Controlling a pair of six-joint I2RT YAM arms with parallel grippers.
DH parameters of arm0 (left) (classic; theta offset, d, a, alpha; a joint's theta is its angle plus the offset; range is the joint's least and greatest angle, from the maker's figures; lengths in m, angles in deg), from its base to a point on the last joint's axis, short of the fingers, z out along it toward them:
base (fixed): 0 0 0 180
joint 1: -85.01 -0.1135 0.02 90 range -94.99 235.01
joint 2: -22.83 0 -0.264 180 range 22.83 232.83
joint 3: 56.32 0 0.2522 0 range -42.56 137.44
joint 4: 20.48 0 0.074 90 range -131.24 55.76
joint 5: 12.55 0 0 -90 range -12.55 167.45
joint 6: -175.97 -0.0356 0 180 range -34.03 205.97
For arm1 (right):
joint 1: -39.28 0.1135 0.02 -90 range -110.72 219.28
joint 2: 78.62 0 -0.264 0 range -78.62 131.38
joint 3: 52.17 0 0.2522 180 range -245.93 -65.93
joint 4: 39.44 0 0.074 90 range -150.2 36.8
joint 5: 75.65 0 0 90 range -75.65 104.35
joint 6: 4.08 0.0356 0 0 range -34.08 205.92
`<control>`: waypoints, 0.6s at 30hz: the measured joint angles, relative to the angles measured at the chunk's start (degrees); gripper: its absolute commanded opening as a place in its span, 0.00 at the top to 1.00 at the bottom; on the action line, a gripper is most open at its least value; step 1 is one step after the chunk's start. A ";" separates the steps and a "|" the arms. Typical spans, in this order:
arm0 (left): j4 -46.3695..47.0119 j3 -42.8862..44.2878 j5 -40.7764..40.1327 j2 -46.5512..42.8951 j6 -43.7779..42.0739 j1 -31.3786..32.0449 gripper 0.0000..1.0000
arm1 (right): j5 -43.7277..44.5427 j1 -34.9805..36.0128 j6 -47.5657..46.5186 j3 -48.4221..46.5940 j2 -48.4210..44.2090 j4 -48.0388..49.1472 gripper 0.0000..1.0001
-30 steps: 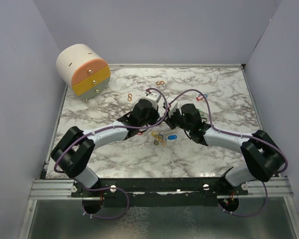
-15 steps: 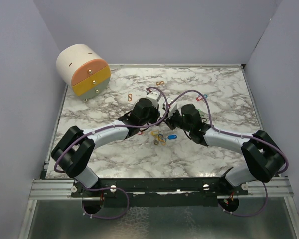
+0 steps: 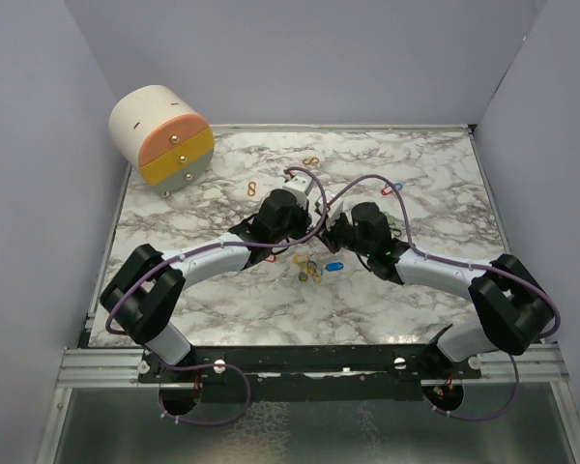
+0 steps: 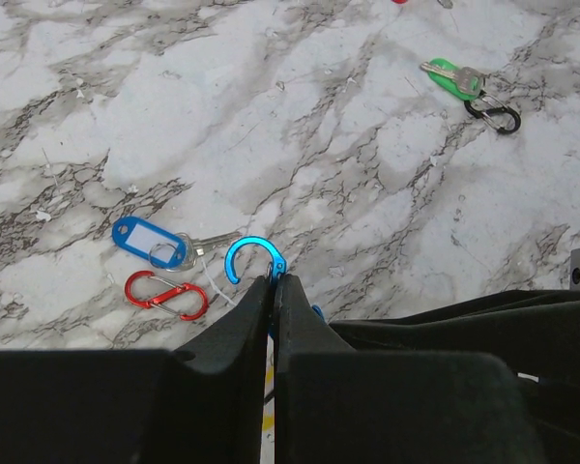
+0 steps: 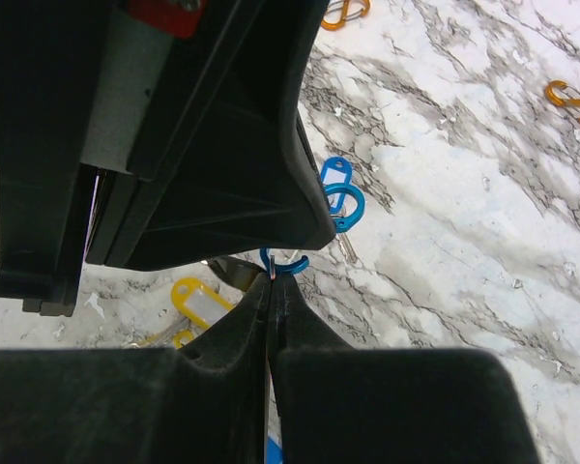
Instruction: Put the keys on the keyring
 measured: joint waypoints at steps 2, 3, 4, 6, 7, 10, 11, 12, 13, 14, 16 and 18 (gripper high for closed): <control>0.07 0.26 -0.52 0.02 0.20 0.02 0.68 | 0.02 0.00 0.00 0.00 0.00 0.00 0.99; 0.17 0.35 -0.85 0.02 0.48 0.02 0.61 | 0.02 0.00 0.00 -0.02 0.00 0.00 0.99; 0.26 0.37 -1.05 0.02 0.66 0.02 0.55 | 0.02 0.00 -0.04 -0.02 0.00 0.04 0.99; 0.37 0.39 -1.99 0.02 1.20 0.15 0.44 | 0.02 0.02 -0.02 0.00 0.00 -0.07 0.99; 0.42 0.39 -2.67 0.00 1.18 0.26 0.39 | 0.02 0.07 -0.04 -0.02 0.00 -0.22 0.99; 0.57 0.39 -4.94 -0.20 1.68 0.15 0.30 | 0.09 0.07 -0.11 0.00 0.00 -0.50 0.99; 0.57 0.39 -5.75 -0.42 1.92 0.11 0.29 | 0.11 0.07 -0.11 0.00 0.00 -0.48 0.99; 0.55 0.37 -6.58 -0.81 2.05 0.11 0.29 | 0.20 0.09 -0.11 0.00 -0.02 -0.48 0.99; 0.57 0.24 -7.50 -1.36 2.36 0.11 0.29 | 0.37 0.09 -0.07 0.00 -0.02 -0.50 0.99; 0.52 -0.04 -8.66 -2.21 2.58 0.11 0.26 | 0.76 0.09 0.04 0.00 -0.04 -0.52 0.99; 0.39 -0.92 -11.28 -4.39 3.23 0.13 0.21 | 2.21 0.09 0.33 -0.02 -0.04 -0.57 0.99; 0.24 -2.19 -13.68 -6.97 3.96 0.13 0.17 | 4.61 0.11 1.16 -0.17 -0.02 -1.09 0.99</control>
